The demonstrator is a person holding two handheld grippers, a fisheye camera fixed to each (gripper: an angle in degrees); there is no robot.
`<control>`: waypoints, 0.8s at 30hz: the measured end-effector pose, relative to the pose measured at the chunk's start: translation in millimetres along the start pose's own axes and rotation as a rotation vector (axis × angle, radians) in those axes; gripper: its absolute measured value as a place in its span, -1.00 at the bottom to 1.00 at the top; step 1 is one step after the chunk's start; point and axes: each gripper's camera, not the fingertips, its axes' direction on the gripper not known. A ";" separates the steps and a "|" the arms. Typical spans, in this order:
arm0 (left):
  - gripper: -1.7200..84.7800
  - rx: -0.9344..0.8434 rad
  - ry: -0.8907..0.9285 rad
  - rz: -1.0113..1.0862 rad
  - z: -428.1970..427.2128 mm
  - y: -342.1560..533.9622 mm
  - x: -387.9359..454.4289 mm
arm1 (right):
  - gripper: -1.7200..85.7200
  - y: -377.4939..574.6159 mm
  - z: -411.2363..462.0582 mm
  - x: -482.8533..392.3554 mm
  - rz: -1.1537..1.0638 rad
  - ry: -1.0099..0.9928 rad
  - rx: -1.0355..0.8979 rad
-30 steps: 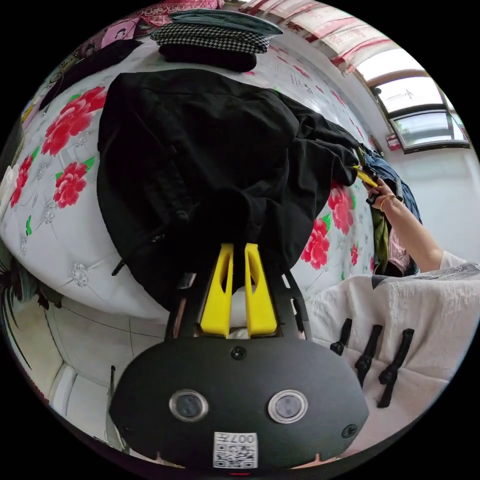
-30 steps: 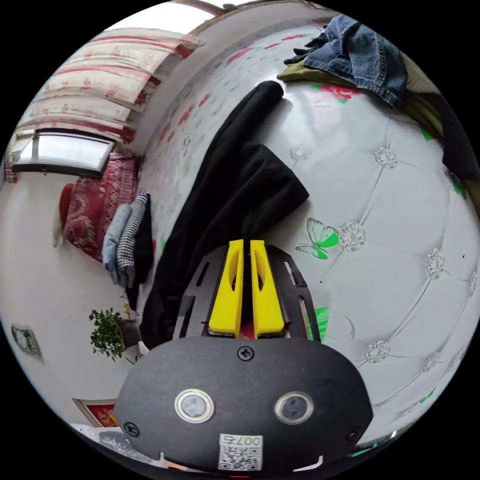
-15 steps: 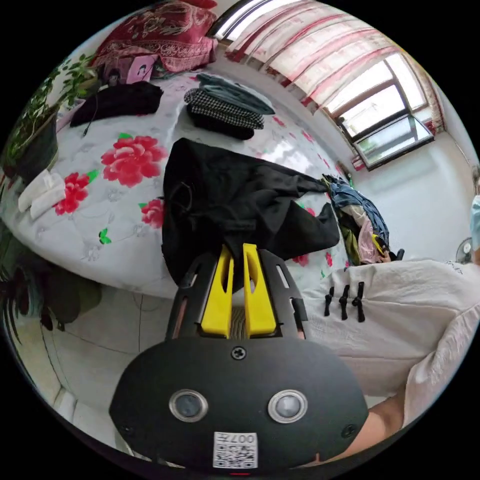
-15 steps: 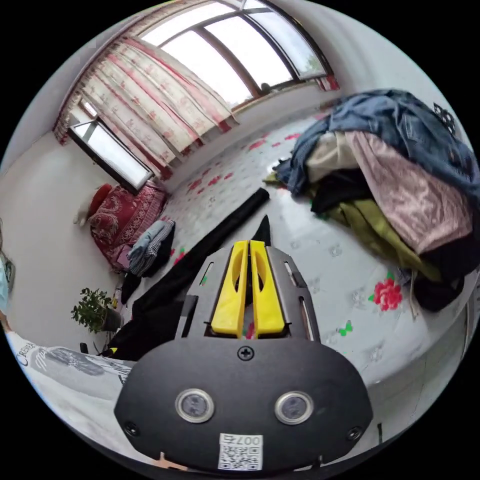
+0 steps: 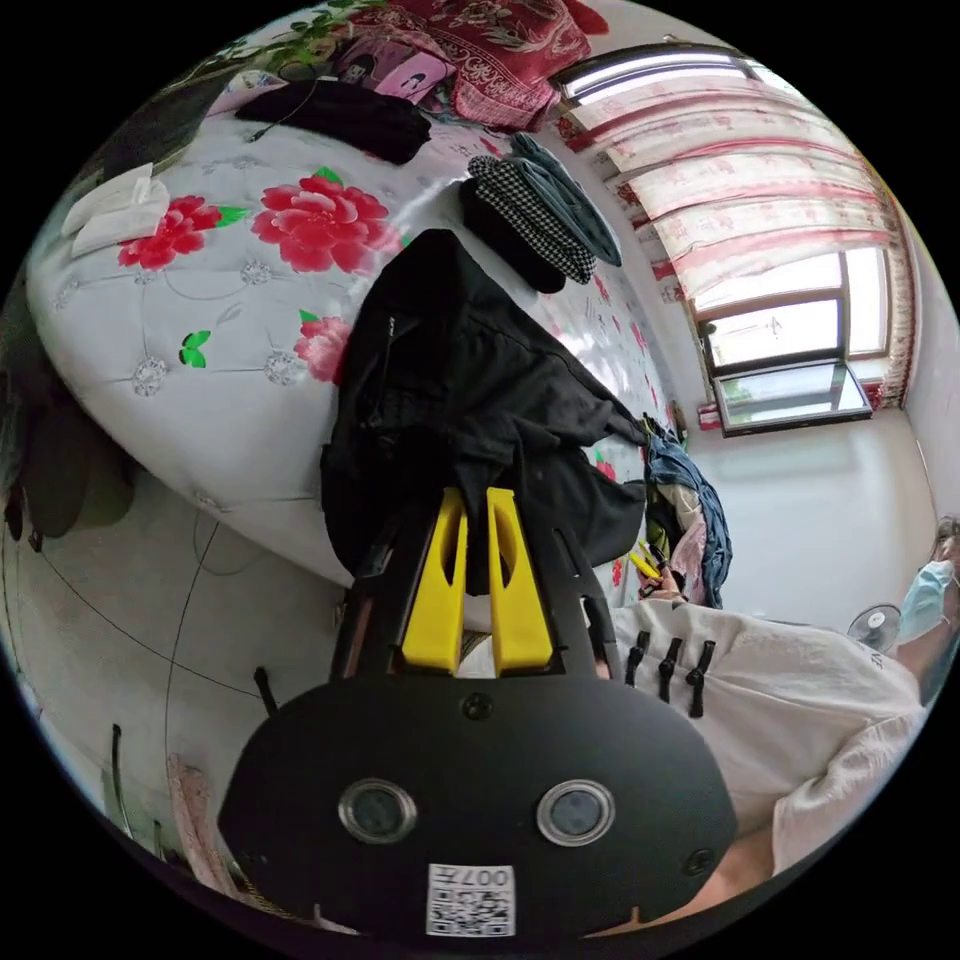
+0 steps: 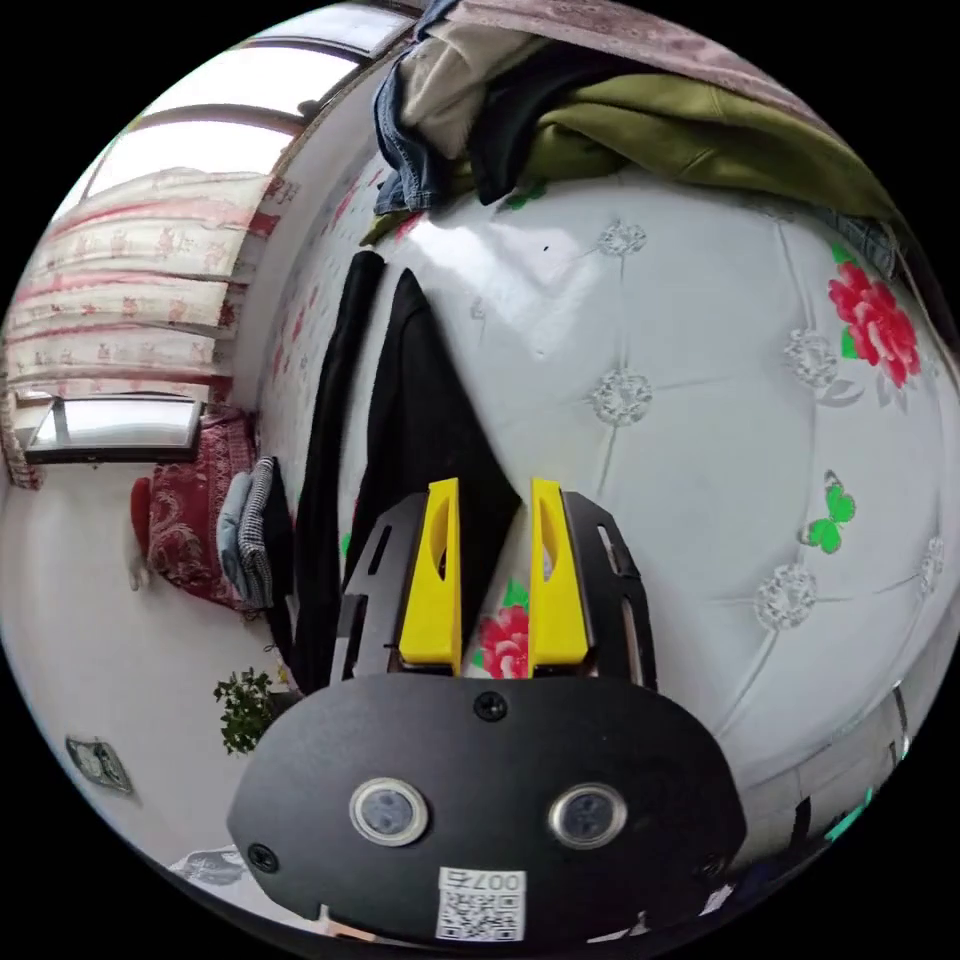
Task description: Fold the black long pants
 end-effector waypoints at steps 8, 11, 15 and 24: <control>-0.94 0.039 -0.042 -0.009 10.4 -26.6 21.8 | -0.95 -24.2 -39.8 -107.2 -0.244 -0.482 0.014; -0.92 0.012 -0.092 -0.016 32.6 -22.8 27.1 | -0.94 28.3 -109.9 -206.2 -0.730 -0.344 0.090; -0.82 -0.083 -0.131 -0.025 96.5 -6.7 21.7 | -0.90 100.8 -116.9 -280.2 -1.088 0.004 0.080; -0.77 -0.160 -0.289 0.144 130.4 22.2 50.6 | -0.80 89.4 -19.0 -130.5 -0.566 0.128 -0.187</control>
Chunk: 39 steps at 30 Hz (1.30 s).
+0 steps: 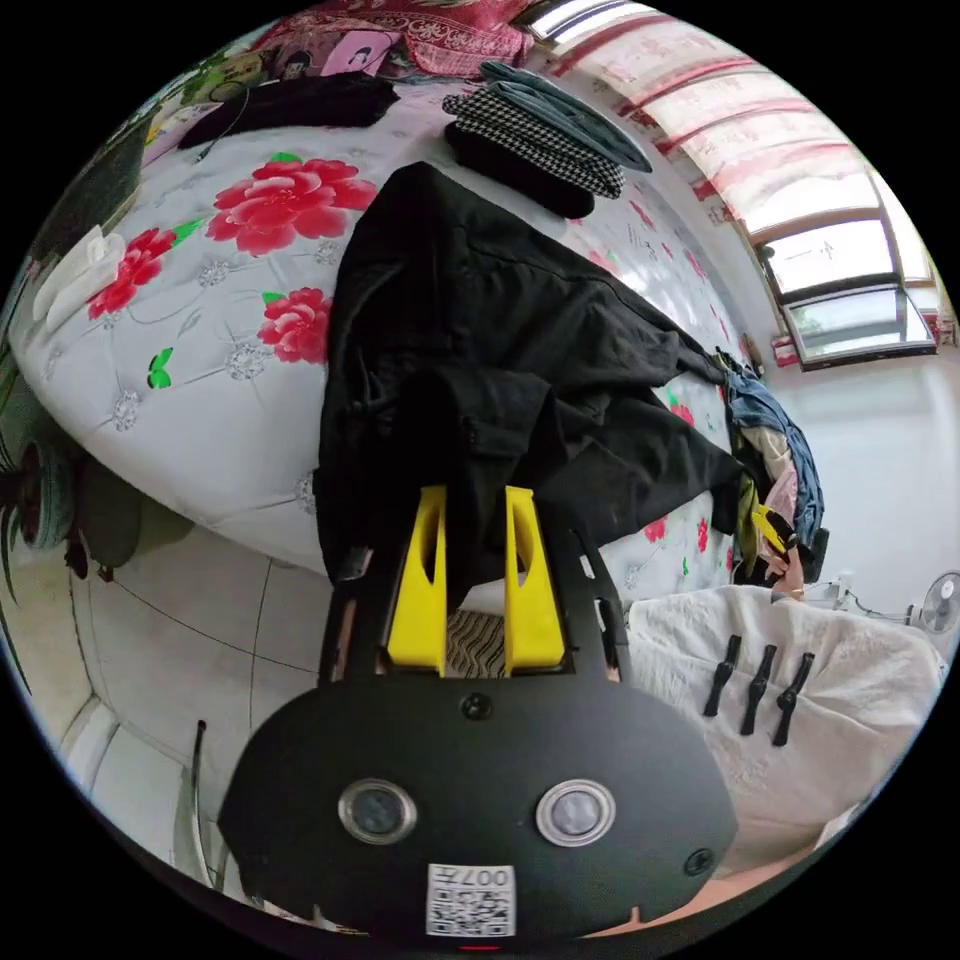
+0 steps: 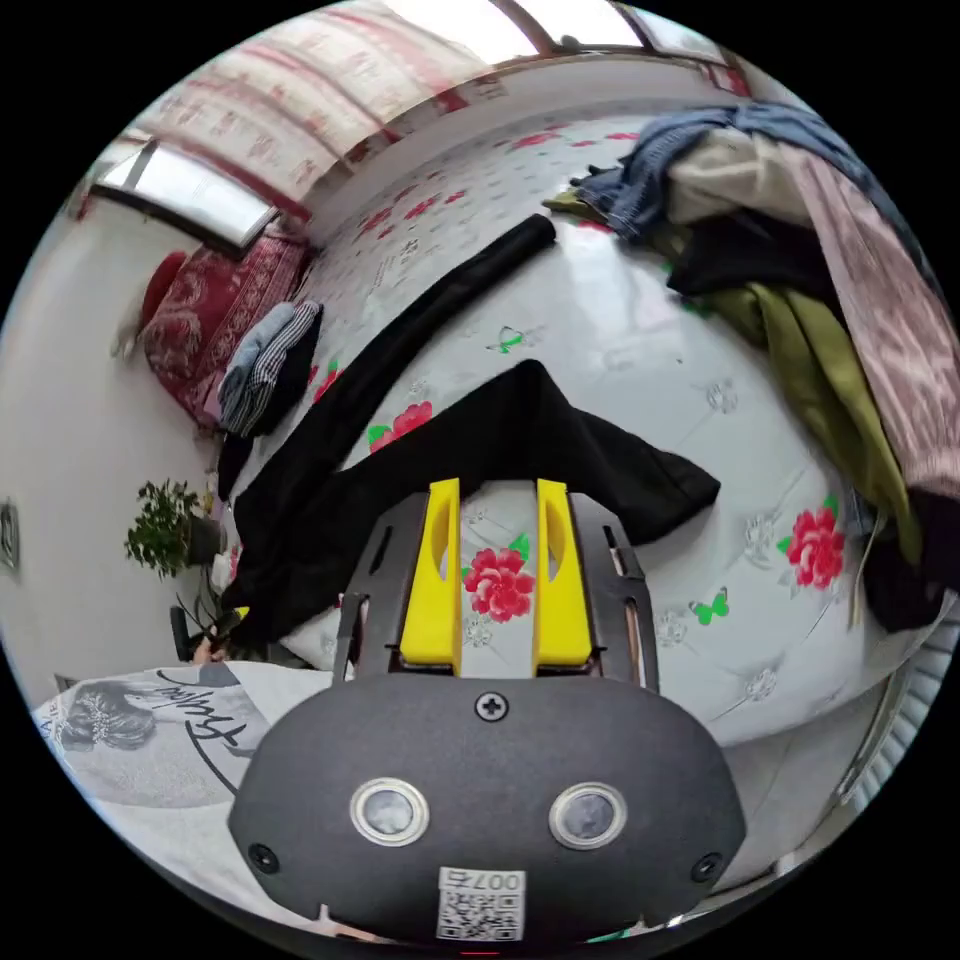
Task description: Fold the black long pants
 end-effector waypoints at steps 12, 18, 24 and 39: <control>-0.92 -0.177 -0.072 0.066 46.9 -32.6 39.5 | -0.80 0.0 77.4 -24.7 -0.171 0.310 -0.049; -0.94 -0.044 0.110 0.106 -49.4 -68.1 34.9 | -0.92 -31.7 116.0 -44.4 -0.451 0.549 -0.314; -0.92 -0.047 0.081 0.172 -107.6 -58.1 36.3 | -0.94 -34.6 -80.0 -54.0 -0.652 0.519 0.054; -0.78 -0.094 0.064 -0.102 15.8 34.7 -20.1 | -0.85 60.7 -3.0 36.1 -0.243 0.314 -0.146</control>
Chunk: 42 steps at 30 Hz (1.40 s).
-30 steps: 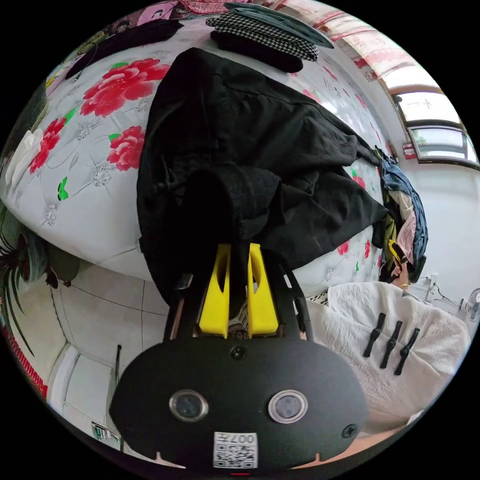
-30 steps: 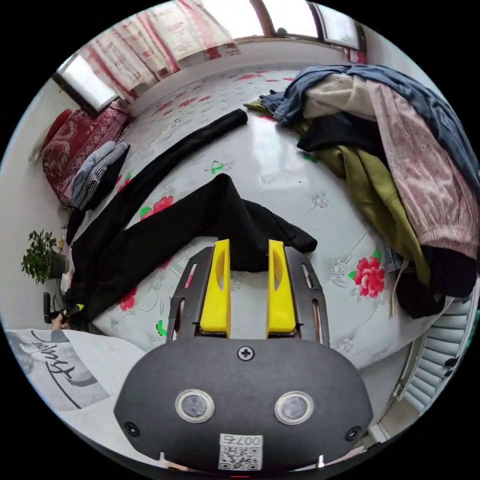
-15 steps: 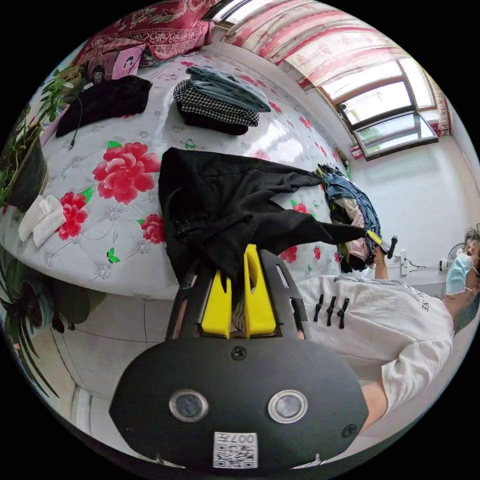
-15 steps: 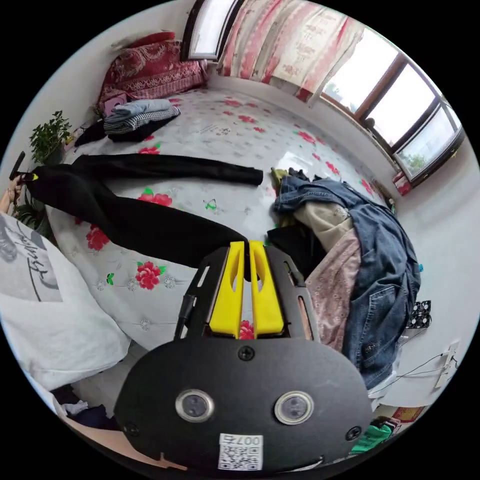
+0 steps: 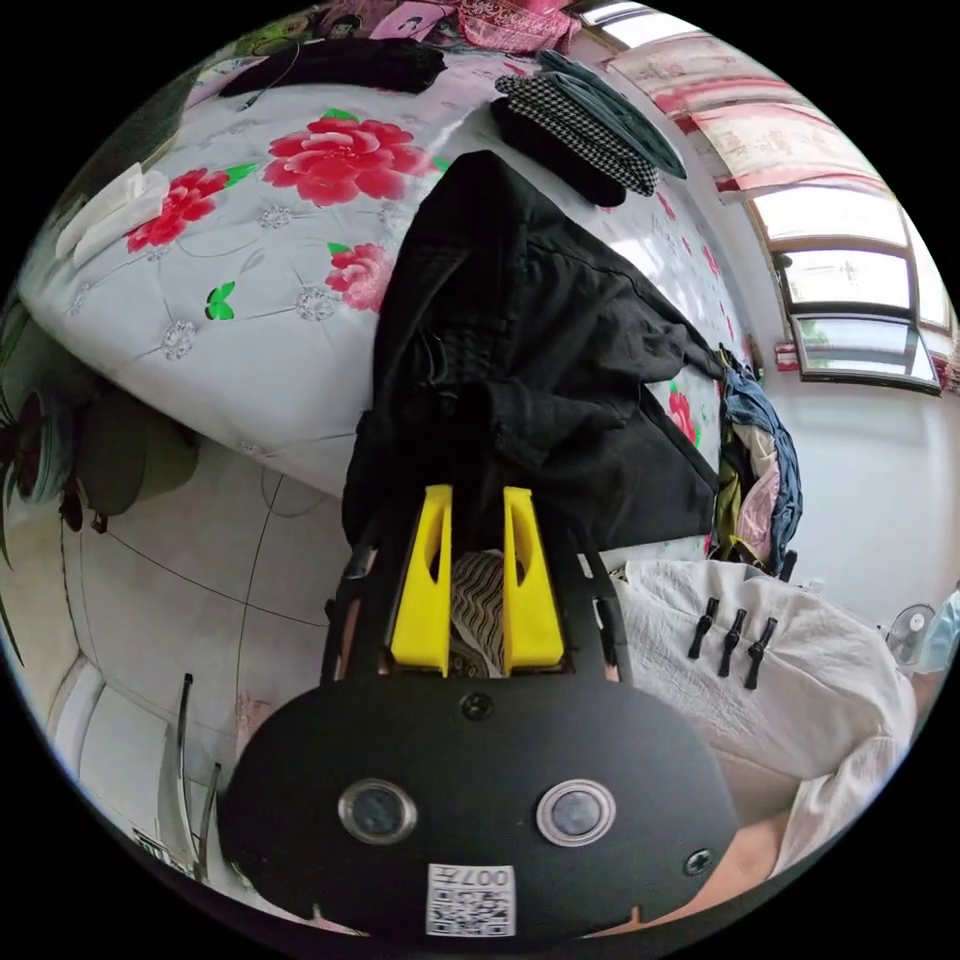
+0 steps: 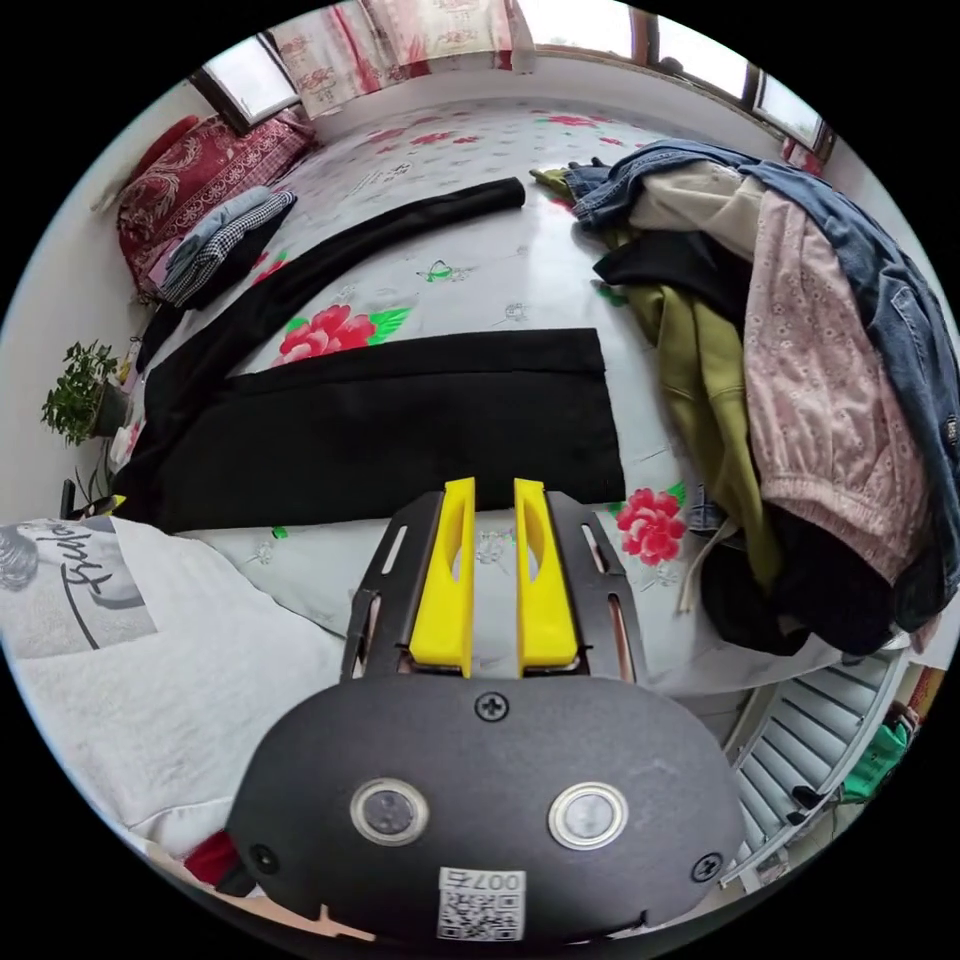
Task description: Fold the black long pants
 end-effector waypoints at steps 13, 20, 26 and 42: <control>-0.75 0.226 -0.040 0.062 -53.8 -14.2 34.8 | -0.83 -72.6 25.2 -31.7 0.000 -0.226 0.064; -0.71 0.265 -0.090 0.078 -8.6 -131.1 67.4 | -0.78 -156.4 31.6 -43.4 0.021 -0.224 0.109; -0.69 0.120 -0.323 0.116 33.8 -220.0 79.7 | -0.75 -236.2 38.2 -37.4 0.034 -0.101 0.132; -0.91 0.115 0.098 0.193 -71.9 -192.7 38.3 | -0.80 -378.7 127.3 55.5 0.255 -0.058 0.059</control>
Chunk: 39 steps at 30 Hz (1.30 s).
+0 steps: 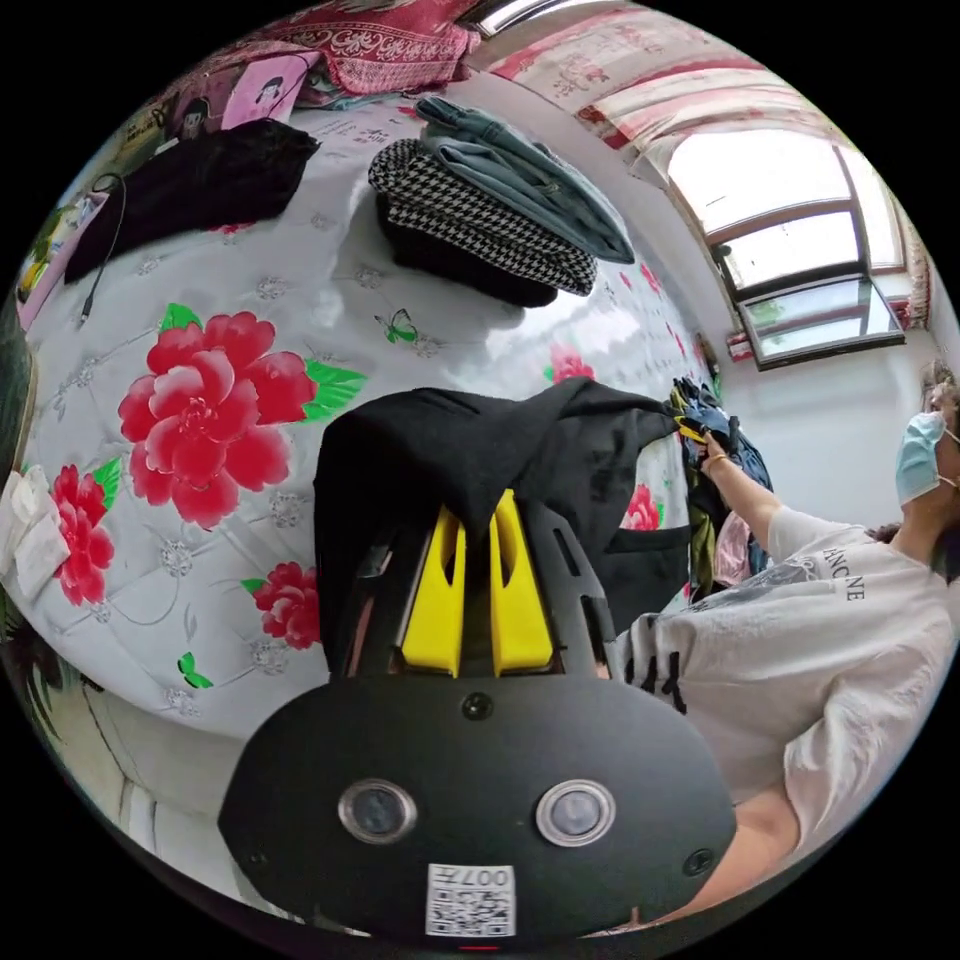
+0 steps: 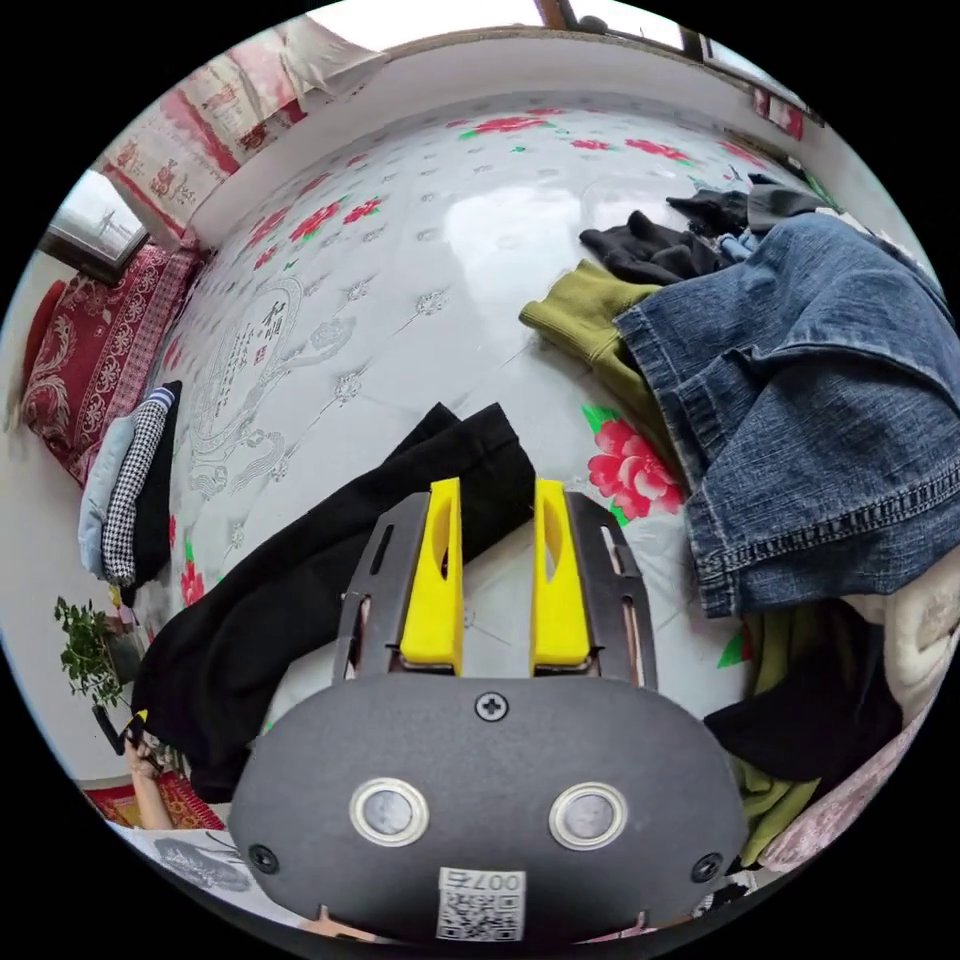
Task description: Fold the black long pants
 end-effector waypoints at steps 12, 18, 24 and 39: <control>-0.92 0.432 0.250 0.222 -185.0 127.0 33.2 | -0.93 218.5 -238.0 19.5 -0.070 -0.227 0.572; -0.93 0.698 0.253 0.166 -233.7 161.7 32.1 | -0.93 370.5 -375.0 45.5 0.014 -0.152 0.893; -0.91 0.573 0.097 -0.185 -159.1 45.9 -7.2 | -0.91 305.4 -363.8 10.9 -0.073 -0.064 0.708; -0.81 0.319 -0.327 -0.215 -37.8 32.5 -50.6 | -0.83 273.6 -106.2 4.2 0.031 0.052 0.063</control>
